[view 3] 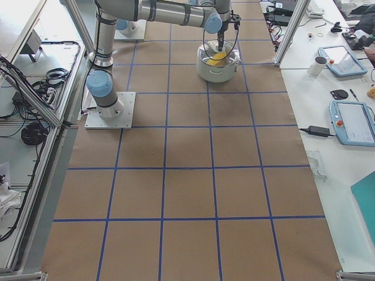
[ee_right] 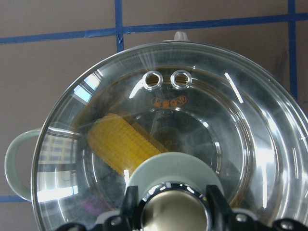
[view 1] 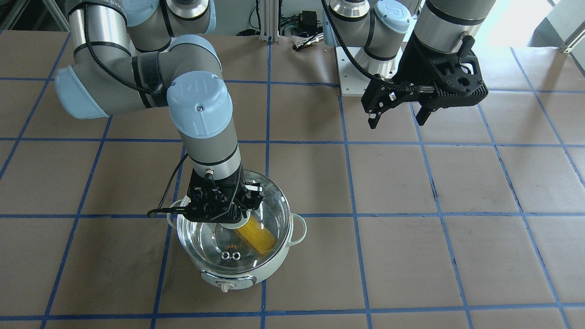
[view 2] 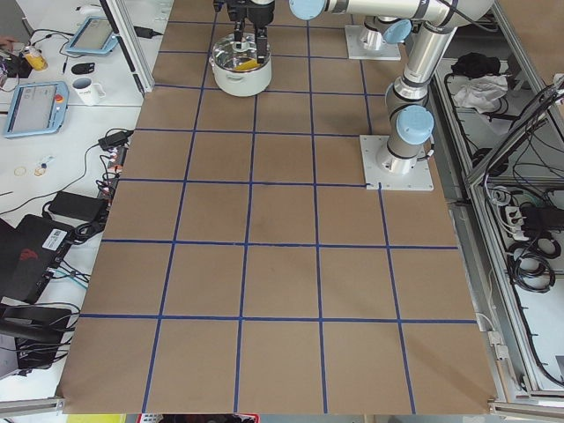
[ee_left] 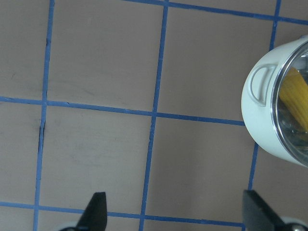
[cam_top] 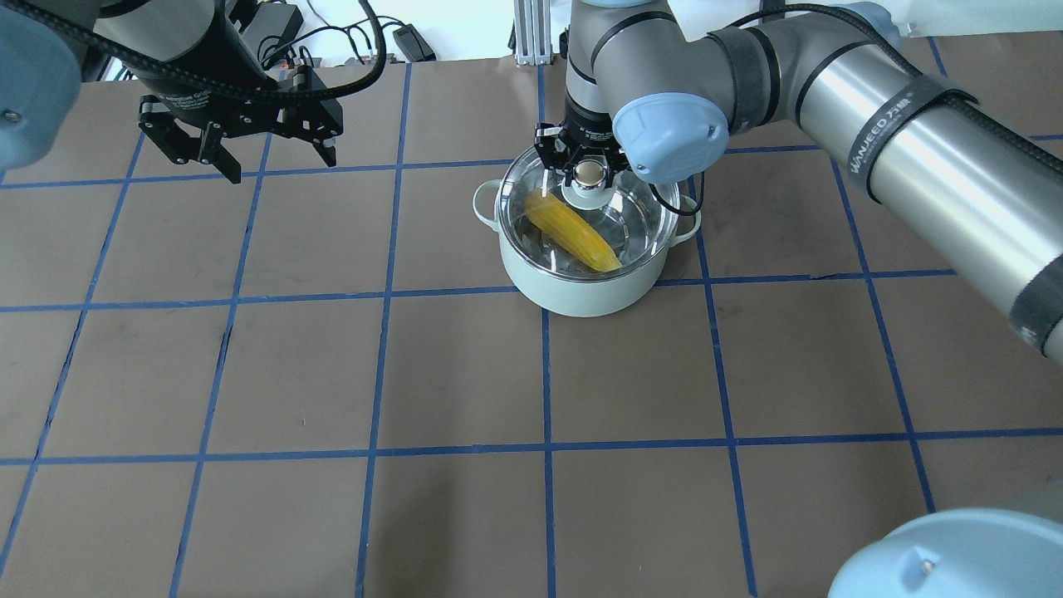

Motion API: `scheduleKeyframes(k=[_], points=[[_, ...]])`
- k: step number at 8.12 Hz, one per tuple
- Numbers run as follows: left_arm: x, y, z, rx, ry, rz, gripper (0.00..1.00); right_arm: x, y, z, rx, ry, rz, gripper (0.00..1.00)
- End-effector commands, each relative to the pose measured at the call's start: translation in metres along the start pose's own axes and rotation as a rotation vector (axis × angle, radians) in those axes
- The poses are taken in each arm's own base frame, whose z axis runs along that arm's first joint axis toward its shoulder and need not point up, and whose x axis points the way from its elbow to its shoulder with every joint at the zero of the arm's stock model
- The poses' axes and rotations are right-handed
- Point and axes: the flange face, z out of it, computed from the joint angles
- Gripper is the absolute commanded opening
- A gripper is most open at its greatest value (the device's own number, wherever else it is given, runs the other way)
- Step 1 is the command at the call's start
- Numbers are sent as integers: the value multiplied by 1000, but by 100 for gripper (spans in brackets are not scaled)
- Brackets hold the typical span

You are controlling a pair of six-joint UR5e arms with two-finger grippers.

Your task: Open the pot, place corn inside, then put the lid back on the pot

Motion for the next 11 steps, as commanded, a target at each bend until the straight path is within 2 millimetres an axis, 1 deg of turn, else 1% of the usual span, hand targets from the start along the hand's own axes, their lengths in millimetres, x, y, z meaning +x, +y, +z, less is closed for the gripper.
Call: scheduleKeyframes(k=[1, 2, 3, 5, 6, 7, 8, 9, 10, 11], points=[[0, -1, 2, -3, 0, 2, 100, -1, -1, -1, 9, -8, 1, 2], [0, -1, -1, 3, 2, 1, 100, -1, -1, 0, 8, -7, 1, 2], [0, 0, 1, -2, 0, 1, 100, -1, -1, 2, 5, -6, 3, 5], [0, -1, 2, -2, 1, 1, 100, -1, -1, 2, 5, -6, 3, 6], [0, -1, 1, 1, 2, 1, 100, -1, -1, 2, 5, -6, 1, 9], [0, -1, 2, -3, 1, 4, 100, -1, -1, 2, 5, -6, 3, 16], [0, -1, 2, -2, 1, 7, 100, -1, -1, 2, 5, -6, 4, 25], [0, -1, 2, -2, 1, 5, 100, -1, -1, 2, 6, -7, 12, 26], [0, -1, 0, 3, 2, 5, 100, -1, -2, 1, 15, -10, 15, 29], [0, -1, 3, -5, 1, 7, 100, -1, -2, 1, 16, -10, 13, 31]])
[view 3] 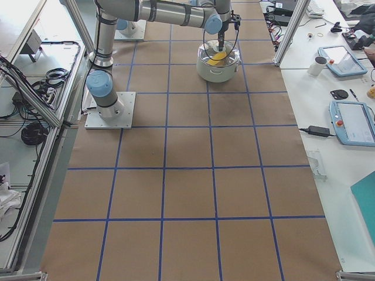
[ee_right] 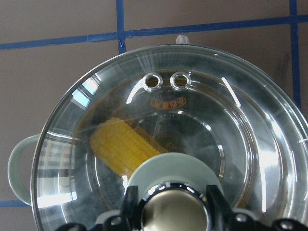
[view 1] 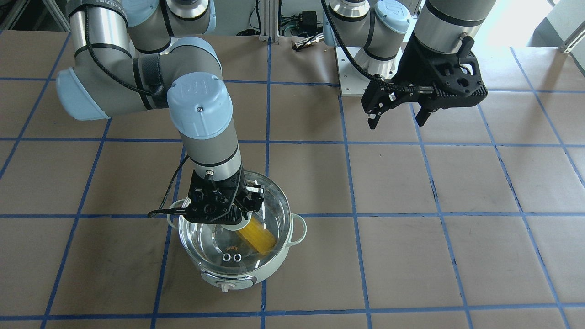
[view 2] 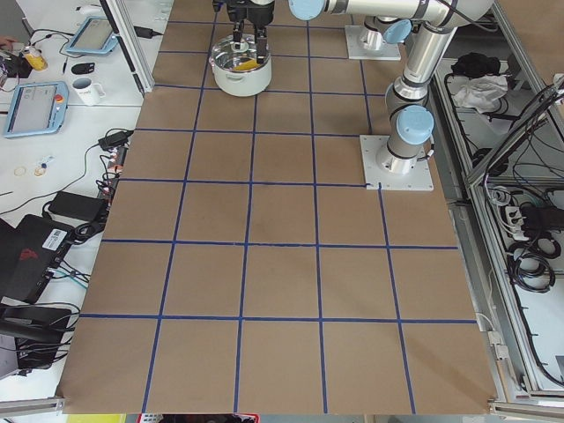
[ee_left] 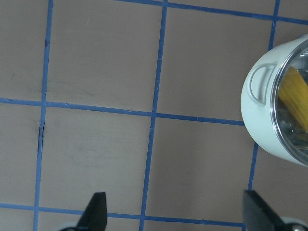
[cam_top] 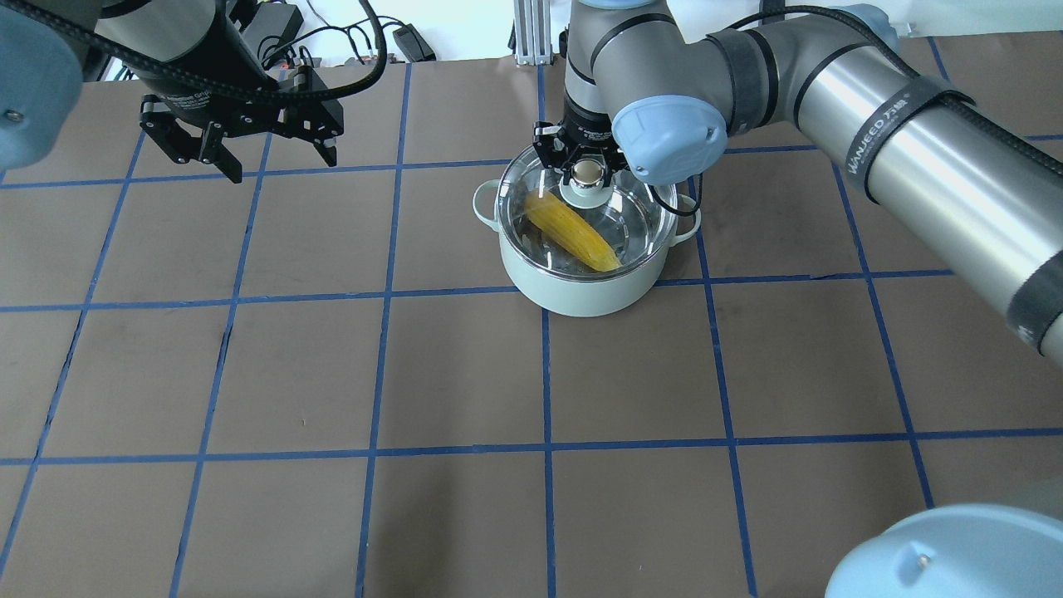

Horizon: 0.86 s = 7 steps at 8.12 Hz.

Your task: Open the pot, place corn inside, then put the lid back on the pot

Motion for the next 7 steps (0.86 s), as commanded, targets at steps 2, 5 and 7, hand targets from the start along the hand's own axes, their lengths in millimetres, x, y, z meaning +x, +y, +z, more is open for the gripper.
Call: scheduleKeyframes(k=[2, 5, 7], points=[[0, 0, 0, 1, 2, -8, 100, 0, 1, 2, 6, -4, -4, 45], [0, 1, -3, 6, -1, -3, 100, 0, 0, 2, 15, -5, -9, 75], [0, 0, -4, 8, 0, -4, 100, 0, 0, -8, 38, -13, -2, 100]])
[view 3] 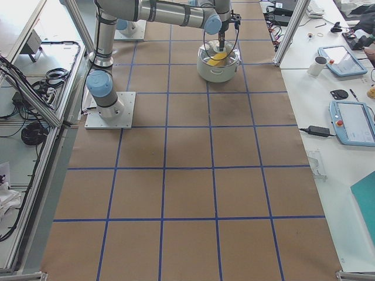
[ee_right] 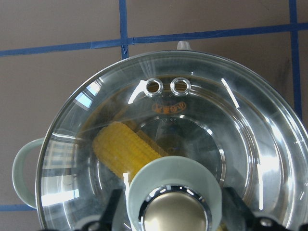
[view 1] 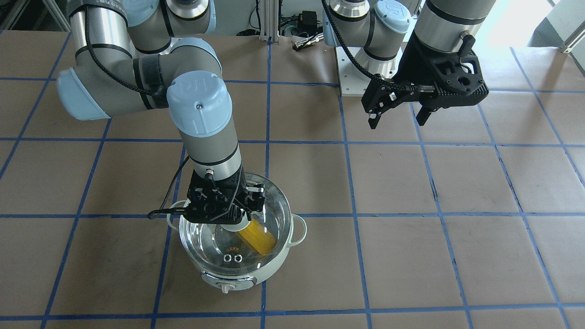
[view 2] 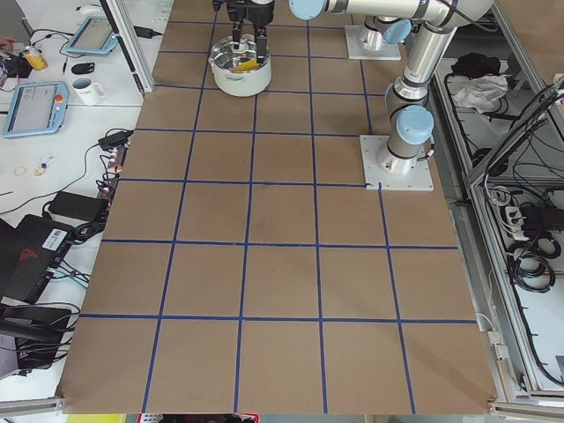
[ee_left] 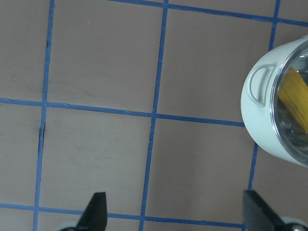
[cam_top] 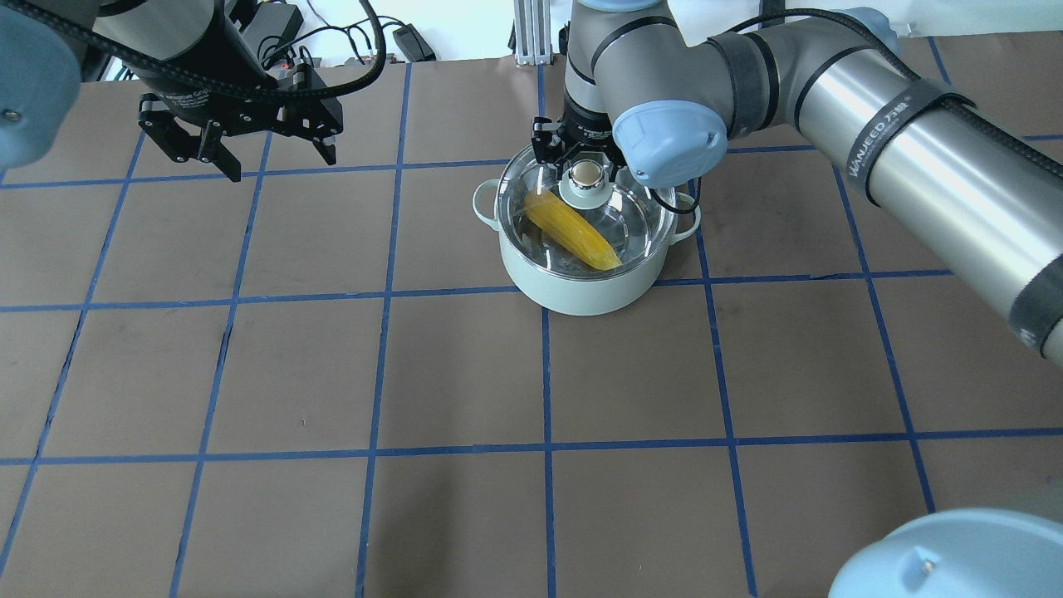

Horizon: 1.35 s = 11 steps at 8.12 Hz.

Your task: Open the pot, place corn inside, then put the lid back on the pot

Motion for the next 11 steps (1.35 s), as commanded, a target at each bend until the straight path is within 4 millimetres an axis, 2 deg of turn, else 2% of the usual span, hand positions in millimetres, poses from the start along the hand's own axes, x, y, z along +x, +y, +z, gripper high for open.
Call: scheduleKeyframes(k=[1, 2, 5, 6, 7, 8, 9, 10, 11], points=[[0, 0, 0, -1, 0, 0, 100, 1, 2, -23, 41, -2, -2, 100], [0, 0, -2, 5, 2, 2, 100, 6, 17, -65, 65, -7, -7, 100], [0, 0, -1, 3, 2, 3, 100, 29, 93, -163, -29, 24, -9, 100], [0, 0, 0, 2, 0, 3, 100, 39, 106, -180, -49, 33, -3, 100], [0, 0, 0, 2, 2, 3, 100, 44, 110, -183, -75, 52, -36, 100], [0, 0, -2, 5, 2, 5, 100, 69, 109, -194, -73, 98, -72, 100], [0, 0, -1, 3, 2, 5, 100, 105, 104, -206, -93, 98, -77, 100], [0, 0, 0, 2, 3, 6, 100, 138, 92, -209, -93, 91, -96, 100], [0, 0, -3, 8, 4, 6, 100, 150, 87, -210, -89, 79, -82, 100]])
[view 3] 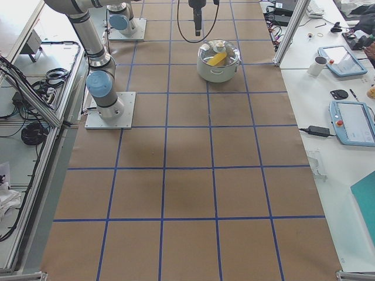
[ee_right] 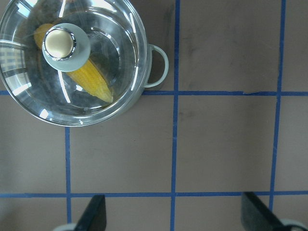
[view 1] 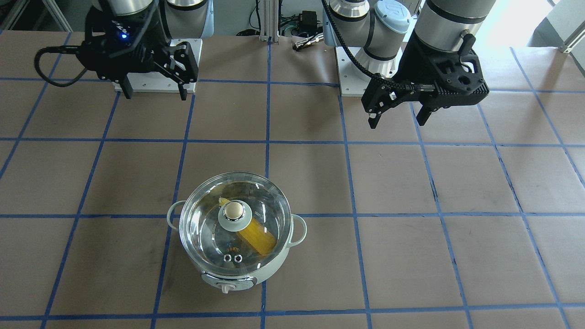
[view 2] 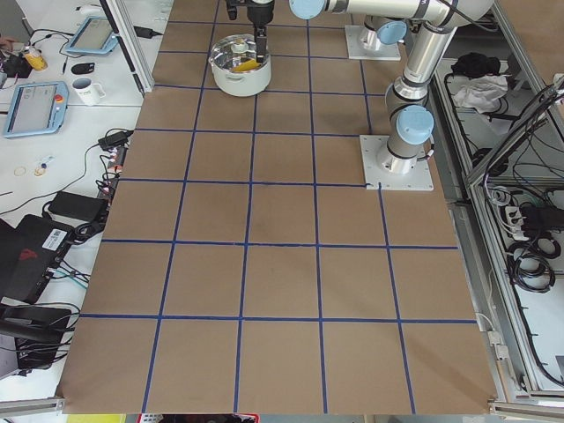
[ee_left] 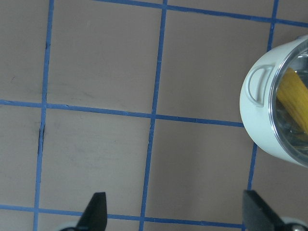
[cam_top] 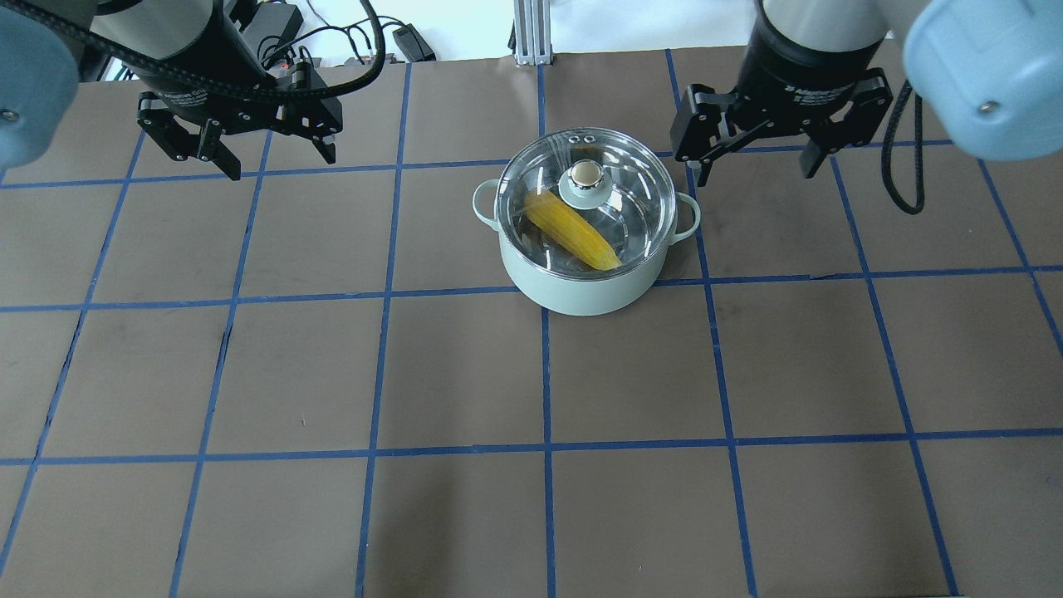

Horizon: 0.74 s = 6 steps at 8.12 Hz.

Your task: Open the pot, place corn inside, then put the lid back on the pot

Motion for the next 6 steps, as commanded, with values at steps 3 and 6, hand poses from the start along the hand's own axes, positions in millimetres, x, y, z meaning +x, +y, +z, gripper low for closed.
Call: scheduleKeyframes(k=[3, 6], points=[[0, -1, -4, 9, 1, 1, 100, 43, -7, -3, -8, -9, -1, 100], [0, 0, 1, 0, 1, 1, 100, 43, -7, -1, -15, -4, -4, 100]])
